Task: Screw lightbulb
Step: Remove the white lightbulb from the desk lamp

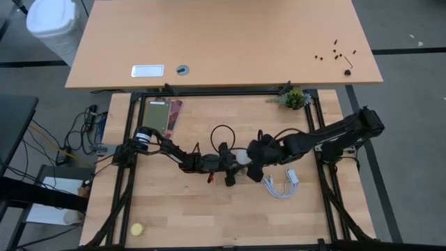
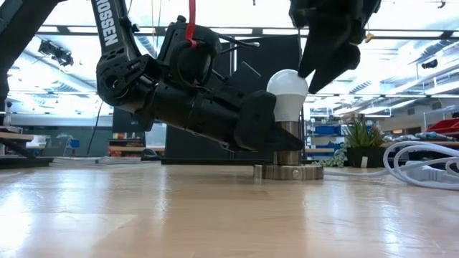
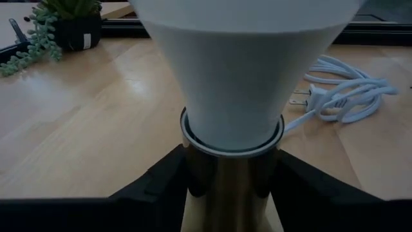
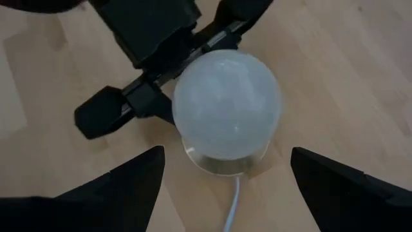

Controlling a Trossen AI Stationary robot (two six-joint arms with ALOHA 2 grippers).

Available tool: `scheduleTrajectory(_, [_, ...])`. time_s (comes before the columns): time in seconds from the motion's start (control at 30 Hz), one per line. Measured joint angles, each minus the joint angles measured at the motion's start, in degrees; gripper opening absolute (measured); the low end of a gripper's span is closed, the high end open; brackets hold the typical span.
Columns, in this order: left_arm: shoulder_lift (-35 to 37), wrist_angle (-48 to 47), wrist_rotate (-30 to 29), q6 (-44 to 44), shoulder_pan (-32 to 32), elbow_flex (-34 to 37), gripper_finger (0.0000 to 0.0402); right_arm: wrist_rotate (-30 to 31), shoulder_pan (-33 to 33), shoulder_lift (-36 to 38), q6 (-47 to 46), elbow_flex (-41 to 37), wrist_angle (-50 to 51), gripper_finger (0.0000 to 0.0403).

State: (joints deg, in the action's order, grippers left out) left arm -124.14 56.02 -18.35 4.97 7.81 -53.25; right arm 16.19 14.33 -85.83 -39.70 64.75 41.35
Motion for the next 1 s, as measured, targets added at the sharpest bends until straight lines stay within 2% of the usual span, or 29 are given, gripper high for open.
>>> scheduleTrajectory(0.17, [-0.1,0.4,-0.5,0.0,0.5,0.0,0.0189,2.6,1.7,-4.0,-2.0,0.0,-2.8,0.0346])
scheduleTrajectory(0.4, [-0.1,0.7,-0.7,0.6,0.6,0.1,0.0189,13.0,3.7,-8.3,-1.6,-0.2,-8.7,0.0346])
scheduleTrajectory(0.6, [-0.2,1.2,-0.7,1.1,0.8,0.2,0.0189,21.4,5.6,-8.6,-2.4,-3.8,-14.1,0.0346])
scheduleTrajectory(0.83, [-0.2,1.4,-0.9,0.9,0.9,0.2,0.0188,30.0,7.5,-8.6,-2.3,-14.3,-31.8,0.0346])
scheduleTrajectory(1.0, [-0.2,1.4,-0.9,1.0,0.9,0.2,0.0188,34.4,8.5,-8.6,5.1,-20.3,-49.1,0.0346])
